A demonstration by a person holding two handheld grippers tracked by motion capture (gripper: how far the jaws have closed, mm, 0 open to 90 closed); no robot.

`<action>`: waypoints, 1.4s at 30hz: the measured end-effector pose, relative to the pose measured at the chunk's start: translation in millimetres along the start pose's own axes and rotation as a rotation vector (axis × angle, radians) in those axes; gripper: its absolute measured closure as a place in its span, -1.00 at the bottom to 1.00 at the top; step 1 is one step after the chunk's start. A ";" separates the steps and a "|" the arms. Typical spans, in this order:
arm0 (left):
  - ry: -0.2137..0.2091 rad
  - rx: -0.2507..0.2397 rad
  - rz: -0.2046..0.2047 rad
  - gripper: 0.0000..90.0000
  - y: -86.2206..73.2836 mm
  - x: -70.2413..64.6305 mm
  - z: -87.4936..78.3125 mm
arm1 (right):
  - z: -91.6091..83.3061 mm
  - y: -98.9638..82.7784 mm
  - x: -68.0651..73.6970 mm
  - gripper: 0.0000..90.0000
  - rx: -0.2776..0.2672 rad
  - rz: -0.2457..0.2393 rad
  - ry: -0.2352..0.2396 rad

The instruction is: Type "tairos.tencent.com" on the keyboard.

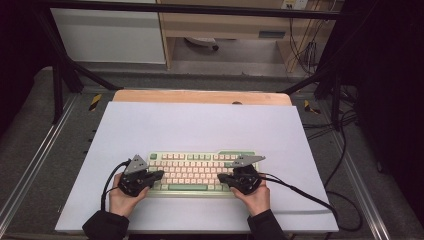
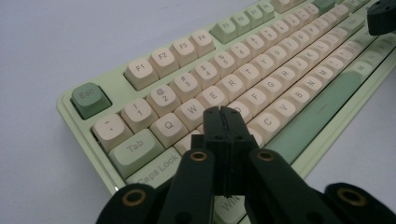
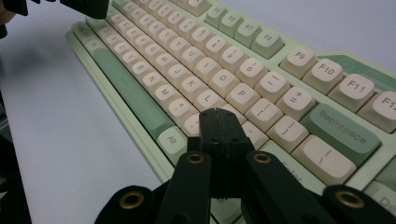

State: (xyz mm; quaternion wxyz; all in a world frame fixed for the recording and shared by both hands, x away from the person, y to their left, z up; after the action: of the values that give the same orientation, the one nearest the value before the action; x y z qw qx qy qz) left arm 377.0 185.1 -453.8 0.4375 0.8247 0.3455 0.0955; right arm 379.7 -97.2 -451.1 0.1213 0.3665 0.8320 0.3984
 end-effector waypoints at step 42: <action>-0.002 0.000 0.001 1.00 -0.1 0.0 0.2 | 23.0 0.4 13.3 1.00 0.019 -0.039 0.011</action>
State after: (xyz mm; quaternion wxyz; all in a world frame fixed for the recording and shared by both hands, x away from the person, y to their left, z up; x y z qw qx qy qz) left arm 377.1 185.1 -454.0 0.4376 0.8250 0.3448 0.0949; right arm 381.9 -74.5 -464.6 0.1209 0.3493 0.8434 0.3899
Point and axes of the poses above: each handheld gripper's, and its own axes: z roughly forward along the jaws, y roughly out of its top, x roughly to its left, the point moved 5 cm from there along z, roughly forward along the jaws, and after that the axes turned 7 degrees about -y, right-handed, at the moved point
